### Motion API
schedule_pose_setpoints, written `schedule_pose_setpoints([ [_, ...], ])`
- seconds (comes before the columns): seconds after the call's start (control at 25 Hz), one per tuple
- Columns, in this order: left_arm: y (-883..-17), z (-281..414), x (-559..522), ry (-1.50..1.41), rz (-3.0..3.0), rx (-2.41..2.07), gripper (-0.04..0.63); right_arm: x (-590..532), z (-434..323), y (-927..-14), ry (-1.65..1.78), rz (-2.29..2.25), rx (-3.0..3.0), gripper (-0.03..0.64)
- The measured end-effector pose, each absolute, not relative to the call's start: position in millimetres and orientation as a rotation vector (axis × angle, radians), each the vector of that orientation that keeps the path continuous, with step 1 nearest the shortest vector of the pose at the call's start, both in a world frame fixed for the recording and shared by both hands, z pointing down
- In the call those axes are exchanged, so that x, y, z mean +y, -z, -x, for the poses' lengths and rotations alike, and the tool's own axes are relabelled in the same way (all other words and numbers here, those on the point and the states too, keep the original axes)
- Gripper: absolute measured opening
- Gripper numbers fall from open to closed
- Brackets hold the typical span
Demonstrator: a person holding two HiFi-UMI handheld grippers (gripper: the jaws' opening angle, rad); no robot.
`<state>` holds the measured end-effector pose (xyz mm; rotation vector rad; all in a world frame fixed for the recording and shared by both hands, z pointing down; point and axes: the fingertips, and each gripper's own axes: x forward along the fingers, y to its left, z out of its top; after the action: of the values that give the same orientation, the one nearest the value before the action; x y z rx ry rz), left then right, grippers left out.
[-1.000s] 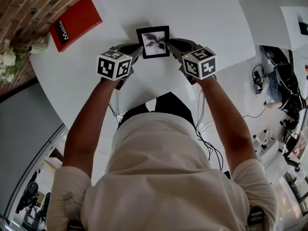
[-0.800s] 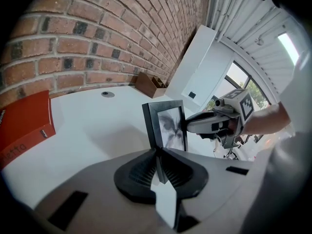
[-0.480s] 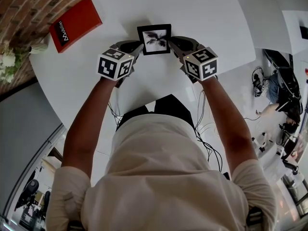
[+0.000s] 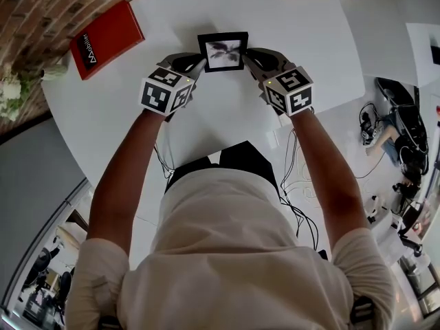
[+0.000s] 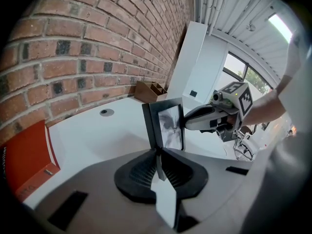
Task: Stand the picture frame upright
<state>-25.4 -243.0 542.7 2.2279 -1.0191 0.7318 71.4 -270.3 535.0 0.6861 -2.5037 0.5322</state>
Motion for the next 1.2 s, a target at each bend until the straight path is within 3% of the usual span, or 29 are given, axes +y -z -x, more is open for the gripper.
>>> schedule_pose_setpoints([
  [1.2,-534.2,27.1,-288.2,-0.901,-2.398,-1.259,0.029,-308.5,-67.9,-530.5,-0.060,-0.615,-2.545,0.034],
])
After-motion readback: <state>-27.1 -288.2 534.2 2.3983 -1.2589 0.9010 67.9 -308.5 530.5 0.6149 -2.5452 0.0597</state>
